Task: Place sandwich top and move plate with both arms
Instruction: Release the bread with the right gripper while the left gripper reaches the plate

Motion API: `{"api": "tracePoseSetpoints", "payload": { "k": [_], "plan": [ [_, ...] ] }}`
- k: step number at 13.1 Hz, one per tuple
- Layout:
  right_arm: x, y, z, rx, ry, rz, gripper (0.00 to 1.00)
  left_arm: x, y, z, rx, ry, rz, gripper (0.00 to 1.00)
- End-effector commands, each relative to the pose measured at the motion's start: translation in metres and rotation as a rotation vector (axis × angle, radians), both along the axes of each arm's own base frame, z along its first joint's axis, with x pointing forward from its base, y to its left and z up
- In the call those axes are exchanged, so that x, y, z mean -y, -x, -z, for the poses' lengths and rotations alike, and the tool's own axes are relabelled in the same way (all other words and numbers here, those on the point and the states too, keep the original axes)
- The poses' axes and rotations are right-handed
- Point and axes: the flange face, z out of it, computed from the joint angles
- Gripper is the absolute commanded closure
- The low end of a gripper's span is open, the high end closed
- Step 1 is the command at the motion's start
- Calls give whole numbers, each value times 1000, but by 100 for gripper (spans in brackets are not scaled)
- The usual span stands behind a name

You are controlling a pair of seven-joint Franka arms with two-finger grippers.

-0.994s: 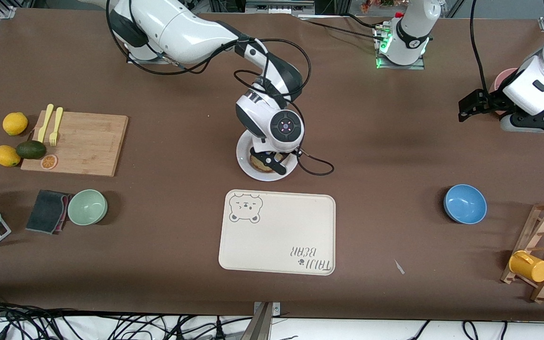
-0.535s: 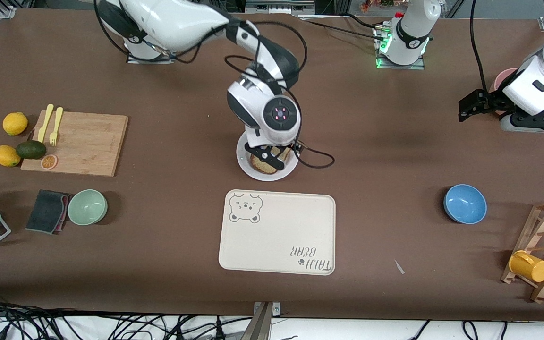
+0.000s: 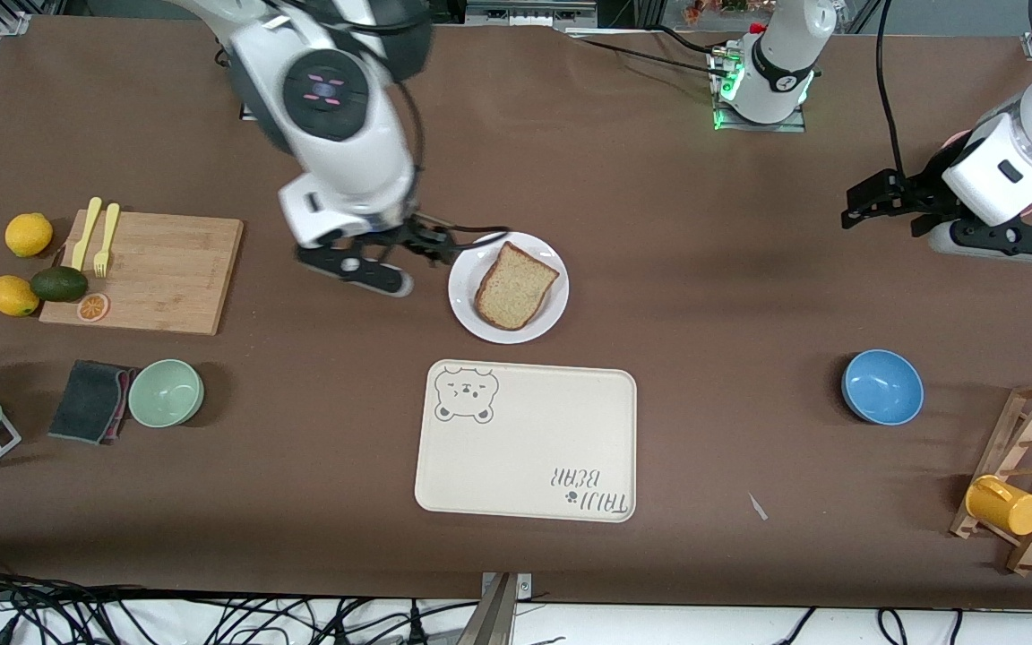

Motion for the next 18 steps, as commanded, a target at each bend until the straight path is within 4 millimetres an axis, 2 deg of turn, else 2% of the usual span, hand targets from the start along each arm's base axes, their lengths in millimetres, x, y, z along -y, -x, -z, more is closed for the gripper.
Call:
{"api": "tracePoseSetpoints", "payload": {
  "k": [1,3,5,6,11,14,16,18],
  "plan": [
    [65,13,-21,6,1,-25,0,16,-12,34,-95,129,19,0],
    [127,13,-45,1,-66,22,0,34,-22,66,-158,212,16,0],
    [168,18,-66,12,-92,-49,0,50,-41,118,-239,382,-19,0],
    [193,20,-73,16,-91,-63,0,57,-50,136,-231,438,-7,0],
    [272,30,-93,16,-93,-192,0,103,-69,242,-237,628,58,0],
    [303,34,-104,30,-97,-167,0,148,-66,303,-258,761,5,1],
    [319,34,-105,32,-115,-133,0,178,-60,325,-234,747,15,15],
    [341,34,-107,40,-180,-82,0,195,-54,346,-216,730,47,51]
  ]
}}
